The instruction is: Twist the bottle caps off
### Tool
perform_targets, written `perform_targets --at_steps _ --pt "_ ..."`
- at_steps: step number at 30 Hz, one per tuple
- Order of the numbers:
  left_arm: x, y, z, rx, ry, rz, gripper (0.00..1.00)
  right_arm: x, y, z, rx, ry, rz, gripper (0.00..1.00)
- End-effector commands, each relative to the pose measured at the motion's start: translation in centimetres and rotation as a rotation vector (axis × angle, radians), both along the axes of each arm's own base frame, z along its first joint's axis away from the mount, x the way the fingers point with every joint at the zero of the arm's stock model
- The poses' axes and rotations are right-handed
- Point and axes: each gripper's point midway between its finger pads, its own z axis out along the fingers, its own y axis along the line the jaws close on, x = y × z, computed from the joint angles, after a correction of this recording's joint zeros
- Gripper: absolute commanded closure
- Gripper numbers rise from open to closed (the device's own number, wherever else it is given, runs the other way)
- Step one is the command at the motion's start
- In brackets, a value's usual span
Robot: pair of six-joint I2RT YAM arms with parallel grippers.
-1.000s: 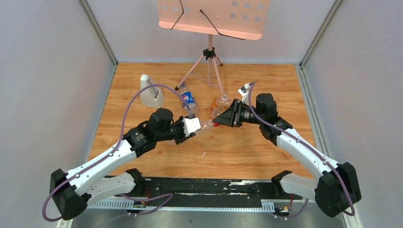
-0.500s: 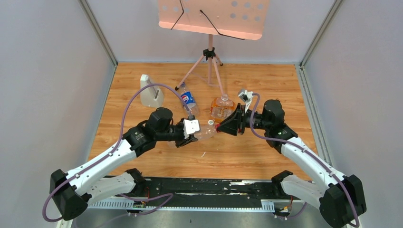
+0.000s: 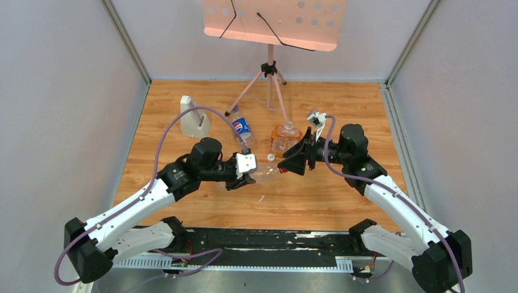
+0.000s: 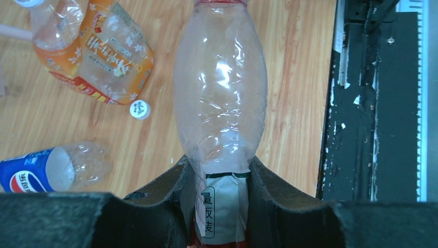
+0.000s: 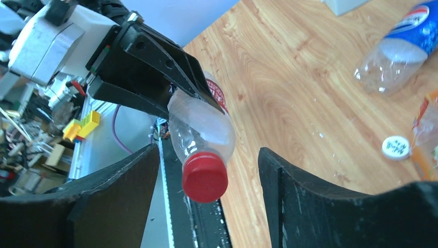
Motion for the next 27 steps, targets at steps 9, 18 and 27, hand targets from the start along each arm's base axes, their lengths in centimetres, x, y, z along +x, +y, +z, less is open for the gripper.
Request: perform_targets --at_steps 9,18,27 --pt "3.9 0.9 1.1 0.007 -0.16 0.17 1.0 1.8 -0.7 0.6 0.048 0.371 -0.239 0.27" --pt "4.4 1.0 1.0 0.035 -0.207 0.183 1.0 3.4 -0.2 -0.7 0.051 0.51 -0.294 0.29" --pt "3.9 0.8 0.7 0.042 -0.2 0.153 1.0 4.5 0.2 -0.2 0.074 0.525 -0.294 0.39"
